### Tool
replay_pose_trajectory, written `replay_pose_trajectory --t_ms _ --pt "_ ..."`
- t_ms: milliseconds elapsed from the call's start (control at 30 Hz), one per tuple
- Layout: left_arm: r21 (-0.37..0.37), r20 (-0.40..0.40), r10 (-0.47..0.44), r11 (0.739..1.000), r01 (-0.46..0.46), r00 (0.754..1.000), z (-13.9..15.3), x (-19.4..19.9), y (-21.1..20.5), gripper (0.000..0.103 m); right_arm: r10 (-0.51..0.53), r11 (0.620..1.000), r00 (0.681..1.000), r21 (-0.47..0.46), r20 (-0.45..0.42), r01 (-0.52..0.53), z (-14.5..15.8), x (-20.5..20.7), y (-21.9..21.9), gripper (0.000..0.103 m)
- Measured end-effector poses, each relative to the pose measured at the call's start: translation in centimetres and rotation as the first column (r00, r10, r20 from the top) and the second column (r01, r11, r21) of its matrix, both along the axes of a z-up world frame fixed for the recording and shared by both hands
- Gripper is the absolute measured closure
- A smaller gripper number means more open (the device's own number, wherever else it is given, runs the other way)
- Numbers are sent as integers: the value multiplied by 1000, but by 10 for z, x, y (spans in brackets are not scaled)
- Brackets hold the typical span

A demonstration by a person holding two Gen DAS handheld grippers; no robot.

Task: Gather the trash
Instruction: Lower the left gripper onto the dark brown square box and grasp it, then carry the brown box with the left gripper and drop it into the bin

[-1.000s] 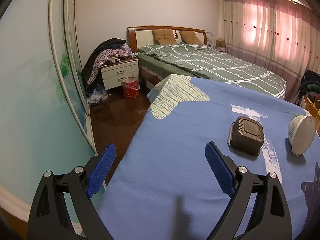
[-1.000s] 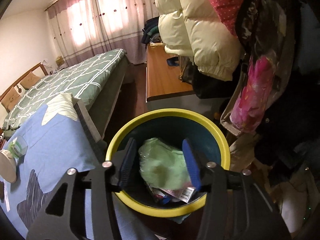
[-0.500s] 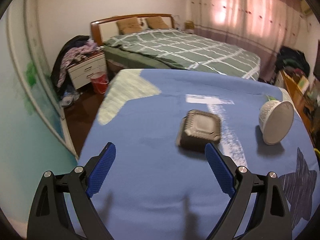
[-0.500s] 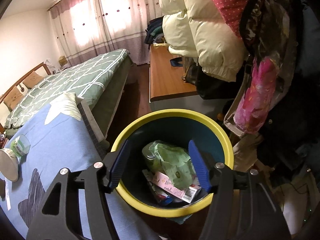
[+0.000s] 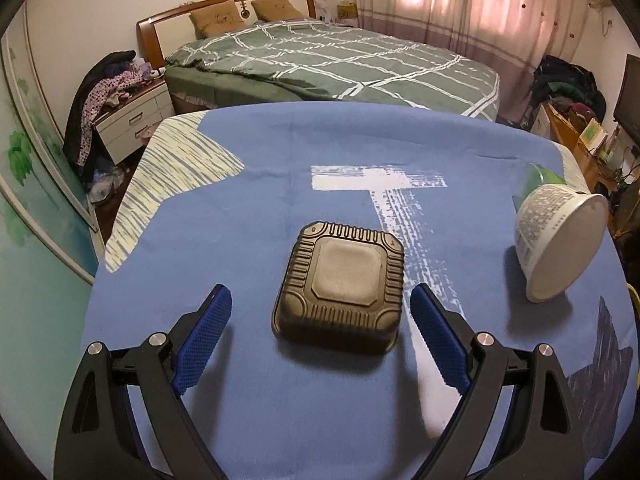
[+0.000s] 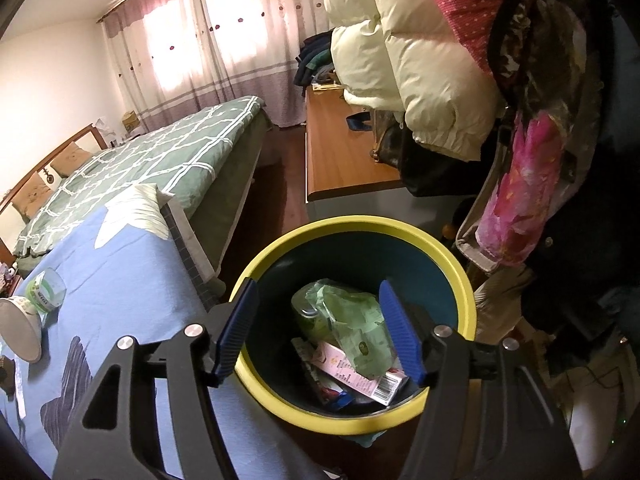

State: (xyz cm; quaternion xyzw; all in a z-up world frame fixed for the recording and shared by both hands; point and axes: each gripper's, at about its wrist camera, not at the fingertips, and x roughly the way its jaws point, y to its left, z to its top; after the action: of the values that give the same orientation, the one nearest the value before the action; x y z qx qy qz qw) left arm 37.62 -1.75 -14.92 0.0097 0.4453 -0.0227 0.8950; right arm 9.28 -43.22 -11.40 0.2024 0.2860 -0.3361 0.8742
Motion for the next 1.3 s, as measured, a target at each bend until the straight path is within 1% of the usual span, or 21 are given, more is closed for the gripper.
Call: replay_pose_trajectory --t_ms 67,133,200,233,333,400,467,567,633,767,833,933,1033,1133,1167,1300 --pt "-1 -2 -6 1000 6 1000 -2 3 -1 15 4 1000 1000 0 -1 -4 0 1 1 42" --pt "2 -6 -13 1000 13 1000 -5 8 -2 22 7 1000 1000 0 -2 -7 0 1 1 42" --pt "-10 -25 -16 1000 16 1000 -9 13 -2 36 8 1000 1000 2 -2 -8 -1 2 1 42" --pt "-25 -37 -20 1000 19 999 -11 15 -2 36 8 1000 1000 2 -2 -8 -1 2 1 42" --pt "-28 -24 -28 999 27 999 -9 15 -3 38 9 1000 1000 3 -2 -9 -1 3 1 42" --pt "-32 -10 -31 999 31 999 -5 10 -4 38 9 1000 1000 4 -1 -9 -1 3 1 42" --pt "-21 16 -44 999 44 999 4 1 -11 39 8 1000 1000 5 2 -8 0 2 1 41" --pt "4 65 -79 997 79 995 26 -20 -27 39 10 1000 1000 8 17 -10 0 0 1 41" --pt "6 94 -110 994 110 989 42 -36 -40 38 19 1000 1000 14 22 -19 0 -1 0 41" --pt "24 152 -197 980 195 969 70 -68 -79 38 49 999 999 23 17 -49 0 -8 -1 40" --pt "19 162 -242 970 242 957 80 -79 -101 38 62 998 998 15 9 -62 0 -11 0 40" --pt "11 166 -320 946 323 933 85 -96 -144 38 87 996 996 2 -4 -87 0 -20 -1 39" --pt "2 157 -402 914 407 902 85 -109 -192 38 110 994 994 -3 -7 -110 1 -33 -3 38" --pt "-2 140 -487 871 492 862 81 -119 -251 38 100 995 995 -31 -12 -100 1 -48 -6 36" --pt "-3 135 -505 860 510 853 79 -122 -265 38 97 995 995 -29 -13 -97 0 -54 -9 36" --pt "-8 103 -593 802 597 799 70 -136 -332 38 77 997 997 -5 -10 -77 -7 -74 -23 36"
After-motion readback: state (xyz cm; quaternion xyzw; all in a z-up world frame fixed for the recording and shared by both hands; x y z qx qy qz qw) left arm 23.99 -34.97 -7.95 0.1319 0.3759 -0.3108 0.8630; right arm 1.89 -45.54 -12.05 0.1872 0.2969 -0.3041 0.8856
